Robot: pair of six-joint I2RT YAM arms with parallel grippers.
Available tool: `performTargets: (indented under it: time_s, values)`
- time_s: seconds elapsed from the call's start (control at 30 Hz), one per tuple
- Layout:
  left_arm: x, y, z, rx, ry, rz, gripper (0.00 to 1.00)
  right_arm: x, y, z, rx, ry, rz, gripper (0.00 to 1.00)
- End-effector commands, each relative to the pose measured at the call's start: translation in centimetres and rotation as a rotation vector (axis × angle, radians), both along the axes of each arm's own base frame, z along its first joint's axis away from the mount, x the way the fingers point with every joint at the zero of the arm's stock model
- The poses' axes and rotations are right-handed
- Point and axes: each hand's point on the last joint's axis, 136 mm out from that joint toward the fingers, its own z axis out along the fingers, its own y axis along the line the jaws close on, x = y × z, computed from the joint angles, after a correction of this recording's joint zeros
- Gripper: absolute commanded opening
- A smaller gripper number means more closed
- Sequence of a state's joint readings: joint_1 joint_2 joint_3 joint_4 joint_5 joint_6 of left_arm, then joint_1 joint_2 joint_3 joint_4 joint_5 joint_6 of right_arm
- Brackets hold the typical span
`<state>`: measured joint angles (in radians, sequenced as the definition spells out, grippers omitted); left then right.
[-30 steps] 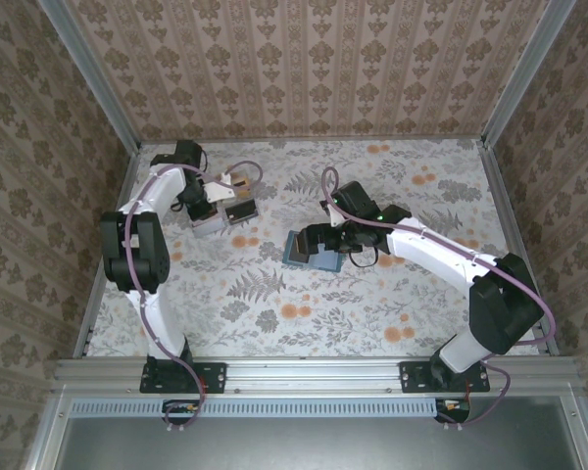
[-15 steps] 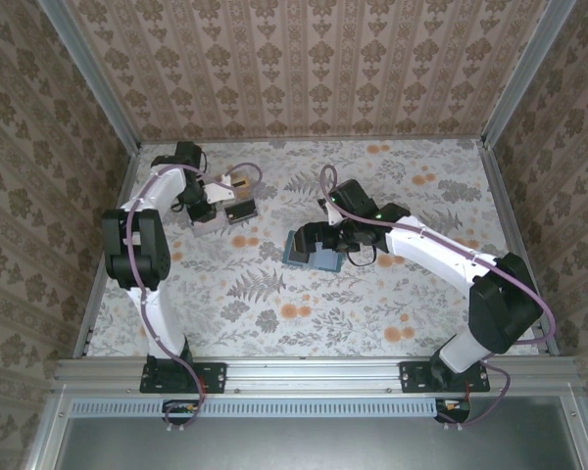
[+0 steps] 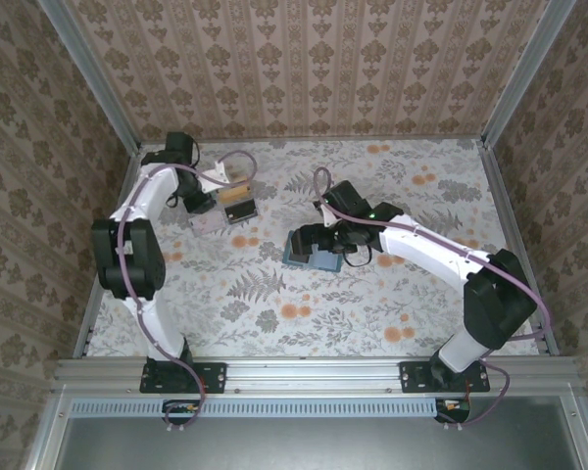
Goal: Take the credit cards out of the card holder
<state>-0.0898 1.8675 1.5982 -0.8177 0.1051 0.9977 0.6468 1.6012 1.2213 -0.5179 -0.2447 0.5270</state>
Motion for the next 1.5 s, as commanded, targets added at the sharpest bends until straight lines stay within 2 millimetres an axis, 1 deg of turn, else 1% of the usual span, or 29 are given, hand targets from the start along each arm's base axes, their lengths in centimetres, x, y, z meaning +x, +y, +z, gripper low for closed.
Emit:
performTargets:
  time_s: [0.0,0.03,0.1,0.17,0.23,0.3,0.37,0.4,0.47,0.6,0.73,0.83,0.93,1.1,1.17,1.27,1.3,1.37,1.43,1.47]
  values:
    - [1.5,0.0,5.7,-0.108,-0.182,0.153,0.37,-0.1,-0.4,-1.5,-0.112,0.007,-0.005,0.97]
    - [1.8,0.1,6.5,-0.134,-0.215,0.201,0.37,-0.1,-0.3,-1.9,-0.133,0.006,-0.003,0.96]
    - [2.4,0.8,7.9,-0.183,-0.288,0.367,0.39,0.1,0.0,-2.9,-0.176,0.001,0.007,0.93]
    - [2.2,1.1,8.3,-0.224,-0.313,0.491,0.4,0.7,0.3,-4.0,-0.223,-0.014,0.003,0.91]
    - [1.4,0.6,7.9,-0.268,-0.308,0.56,0.4,1.4,0.3,-4.8,-0.273,-0.018,-0.01,0.86]
    - [0.6,0.1,7.7,-0.354,-0.306,0.644,0.4,2.3,0.3,-5.6,-0.317,-0.024,-0.029,0.83]
    - [-0.2,0.1,7.1,-0.436,-0.302,0.736,0.42,2.9,0.4,-6.2,-0.339,-0.025,-0.041,0.79]
    - [-0.6,0.5,7.1,-0.474,-0.308,0.81,0.42,3.2,0.4,-6.6,-0.352,-0.024,-0.048,0.78]
    - [-1.8,1.3,6.3,-0.515,-0.294,0.941,0.43,3.6,0.4,-7.3,-0.375,-0.018,-0.056,0.74]
    - [-4.1,1.8,4.6,-0.592,-0.219,1.135,0.46,4.3,0.3,-8.9,-0.431,-0.001,-0.068,0.73]
    - [-6.3,1.7,2.7,-0.614,-0.111,1.254,0.48,4.9,-0.1,-10.0,-0.506,-0.008,-0.06,0.72]
    - [-7.5,0.5,1.4,-0.642,-0.022,1.264,0.47,4.9,-0.5,-11.0,-0.569,-0.007,-0.043,0.72]
    - [-8.6,-0.6,0.3,-0.678,0.076,1.286,0.48,4.3,-1.0,-12.1,-0.617,0.008,-0.013,0.73]
    - [-8.9,-2.2,-1.1,-0.714,0.16,1.247,0.48,2.5,-2.0,-14.0,-0.682,0.022,0.076,0.73]
    - [-9.1,-2.7,-1.4,-0.716,0.184,1.246,0.48,1.7,-2.7,-14.4,-0.706,0.018,0.107,0.73]
    - [-9.4,-3.6,-2.1,-0.739,0.227,1.259,0.49,0.3,-3.4,-14.9,-0.697,0.036,0.143,0.73]
    - [-9.5,-4.1,-2.3,-0.755,0.246,1.253,0.49,-0.1,-3.4,-14.9,-0.682,0.045,0.147,0.73]
    - [-9.8,-5.0,-2.6,-0.771,0.272,1.248,0.49,-0.7,-2.7,-14.4,-0.622,0.058,0.151,0.73]
    - [-10.2,-5.8,-2.9,-0.773,0.287,1.24,0.49,-0.6,-1.3,-13.0,-0.535,0.057,0.136,0.73]
    - [-10.3,-6.4,-3.0,-0.778,0.295,1.233,0.49,-0.3,-0.5,-11.8,-0.491,0.043,0.116,0.73]
